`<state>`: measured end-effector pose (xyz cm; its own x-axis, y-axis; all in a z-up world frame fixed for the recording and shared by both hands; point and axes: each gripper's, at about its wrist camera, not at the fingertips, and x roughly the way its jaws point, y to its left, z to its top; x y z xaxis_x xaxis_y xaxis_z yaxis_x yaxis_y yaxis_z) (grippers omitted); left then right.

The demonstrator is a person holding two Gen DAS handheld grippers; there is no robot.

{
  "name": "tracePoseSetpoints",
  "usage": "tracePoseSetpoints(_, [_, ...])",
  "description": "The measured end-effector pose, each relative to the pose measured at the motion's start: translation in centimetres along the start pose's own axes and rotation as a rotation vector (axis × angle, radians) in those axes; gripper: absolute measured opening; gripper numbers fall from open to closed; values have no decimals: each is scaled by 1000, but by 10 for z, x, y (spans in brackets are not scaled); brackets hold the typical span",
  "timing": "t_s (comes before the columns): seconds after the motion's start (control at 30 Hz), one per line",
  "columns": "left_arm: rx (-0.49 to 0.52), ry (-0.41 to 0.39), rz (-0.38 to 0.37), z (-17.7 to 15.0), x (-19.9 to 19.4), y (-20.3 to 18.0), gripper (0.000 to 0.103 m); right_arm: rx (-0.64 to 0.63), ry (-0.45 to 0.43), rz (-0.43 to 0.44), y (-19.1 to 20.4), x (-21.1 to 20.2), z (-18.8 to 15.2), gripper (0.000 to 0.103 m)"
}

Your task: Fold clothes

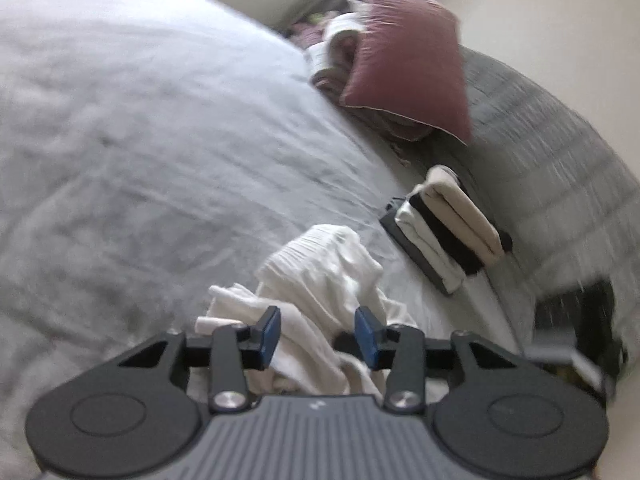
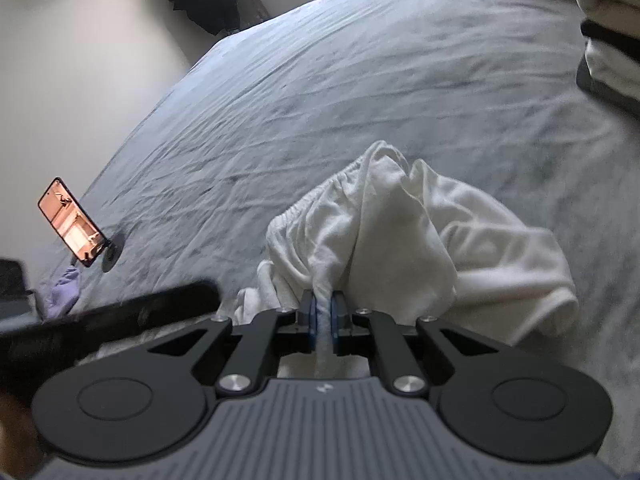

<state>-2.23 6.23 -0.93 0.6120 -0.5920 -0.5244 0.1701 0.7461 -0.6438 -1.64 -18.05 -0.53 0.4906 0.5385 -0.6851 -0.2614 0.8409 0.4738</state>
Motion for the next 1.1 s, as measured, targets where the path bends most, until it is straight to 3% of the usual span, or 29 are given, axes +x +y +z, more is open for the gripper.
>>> tracePoseSetpoints(0.13, [-79, 36, -9, 1, 19, 4, 48, 32, 17, 24, -7, -7, -6, 9])
tracePoseSetpoints(0.33, [-89, 63, 7, -7, 40, -4, 47, 38, 36, 34, -11, -13, -12, 9])
tracePoseSetpoints(0.5, [-39, 20, 22, -8, 39, -19, 28, 16, 34, 24, -9, -17, -15, 9])
tracePoseSetpoints(0.7, [-1, -53, 6, -7, 16, -28, 11, 7, -15, 43, -5, -32, -9, 9])
tracePoseSetpoints(0.87, [37, -118, 18, -3, -5, -30, 9, -8, -51, 83, 6, -36, -1, 9])
tracePoseSetpoints(1.1, [57, -173, 48, -2, -40, -18, 8, -29, -6, 189, 28, -18, 2, 10])
